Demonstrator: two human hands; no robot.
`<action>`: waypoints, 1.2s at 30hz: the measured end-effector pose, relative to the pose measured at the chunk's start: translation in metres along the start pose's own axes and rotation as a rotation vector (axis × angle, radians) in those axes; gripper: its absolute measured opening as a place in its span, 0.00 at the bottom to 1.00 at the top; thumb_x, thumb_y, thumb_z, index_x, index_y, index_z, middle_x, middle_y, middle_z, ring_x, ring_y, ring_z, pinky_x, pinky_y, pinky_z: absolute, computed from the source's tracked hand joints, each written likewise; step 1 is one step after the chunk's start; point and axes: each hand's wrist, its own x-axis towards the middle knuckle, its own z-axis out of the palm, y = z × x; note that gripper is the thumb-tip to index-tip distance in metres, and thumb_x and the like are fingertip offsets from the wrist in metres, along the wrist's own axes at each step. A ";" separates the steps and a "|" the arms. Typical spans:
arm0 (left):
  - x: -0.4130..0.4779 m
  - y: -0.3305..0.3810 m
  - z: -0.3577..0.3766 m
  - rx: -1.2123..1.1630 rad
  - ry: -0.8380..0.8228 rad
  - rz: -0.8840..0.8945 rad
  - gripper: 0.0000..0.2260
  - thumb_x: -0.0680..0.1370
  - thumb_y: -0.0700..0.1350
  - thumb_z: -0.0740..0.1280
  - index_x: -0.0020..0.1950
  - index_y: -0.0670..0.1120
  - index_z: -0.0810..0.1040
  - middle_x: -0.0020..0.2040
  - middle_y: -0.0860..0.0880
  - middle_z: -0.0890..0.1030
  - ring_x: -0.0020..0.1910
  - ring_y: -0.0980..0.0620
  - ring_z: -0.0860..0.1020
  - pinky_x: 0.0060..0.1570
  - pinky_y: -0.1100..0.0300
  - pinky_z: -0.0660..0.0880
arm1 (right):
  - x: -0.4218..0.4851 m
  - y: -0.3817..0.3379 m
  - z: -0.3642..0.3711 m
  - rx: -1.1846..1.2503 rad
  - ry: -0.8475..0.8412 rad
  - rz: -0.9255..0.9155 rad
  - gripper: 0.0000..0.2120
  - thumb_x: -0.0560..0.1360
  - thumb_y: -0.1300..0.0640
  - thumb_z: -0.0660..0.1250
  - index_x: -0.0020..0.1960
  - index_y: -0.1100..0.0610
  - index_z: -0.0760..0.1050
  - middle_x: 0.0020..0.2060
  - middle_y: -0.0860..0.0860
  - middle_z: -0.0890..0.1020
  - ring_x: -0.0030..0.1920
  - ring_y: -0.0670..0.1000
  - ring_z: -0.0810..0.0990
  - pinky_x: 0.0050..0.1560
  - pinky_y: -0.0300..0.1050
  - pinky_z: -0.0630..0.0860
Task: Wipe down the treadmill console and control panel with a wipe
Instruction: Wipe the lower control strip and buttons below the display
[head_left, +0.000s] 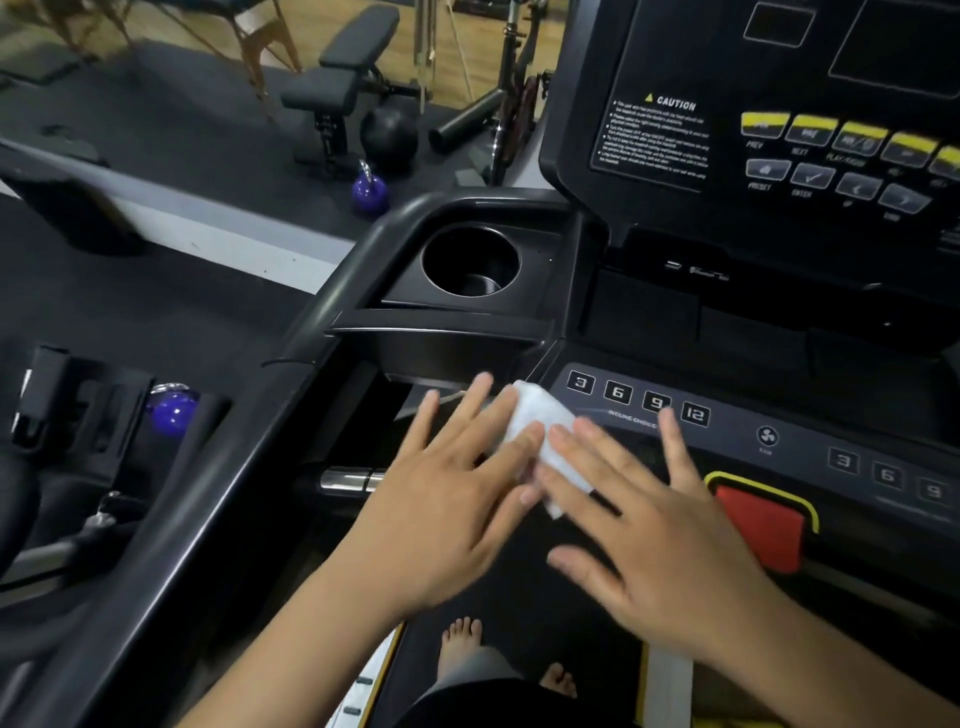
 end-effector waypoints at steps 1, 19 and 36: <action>0.012 0.004 0.001 -0.013 0.009 0.034 0.24 0.83 0.57 0.51 0.75 0.47 0.67 0.80 0.45 0.60 0.80 0.47 0.52 0.76 0.42 0.55 | 0.004 0.008 -0.003 -0.014 0.001 0.027 0.29 0.80 0.36 0.50 0.74 0.51 0.65 0.76 0.49 0.63 0.77 0.51 0.57 0.70 0.75 0.50; 0.005 0.015 0.000 -0.138 -0.080 -0.041 0.22 0.82 0.59 0.51 0.73 0.49 0.61 0.80 0.42 0.54 0.58 0.42 0.78 0.49 0.59 0.73 | -0.004 -0.011 0.003 0.037 0.012 0.043 0.30 0.80 0.36 0.49 0.73 0.54 0.67 0.77 0.49 0.62 0.77 0.50 0.56 0.71 0.73 0.51; 0.023 0.023 0.016 0.194 -0.066 0.173 0.26 0.84 0.61 0.47 0.81 0.53 0.55 0.81 0.43 0.48 0.79 0.39 0.40 0.75 0.35 0.45 | -0.042 0.026 0.001 -0.038 0.035 0.126 0.30 0.79 0.35 0.49 0.75 0.51 0.62 0.76 0.51 0.64 0.77 0.53 0.59 0.69 0.76 0.52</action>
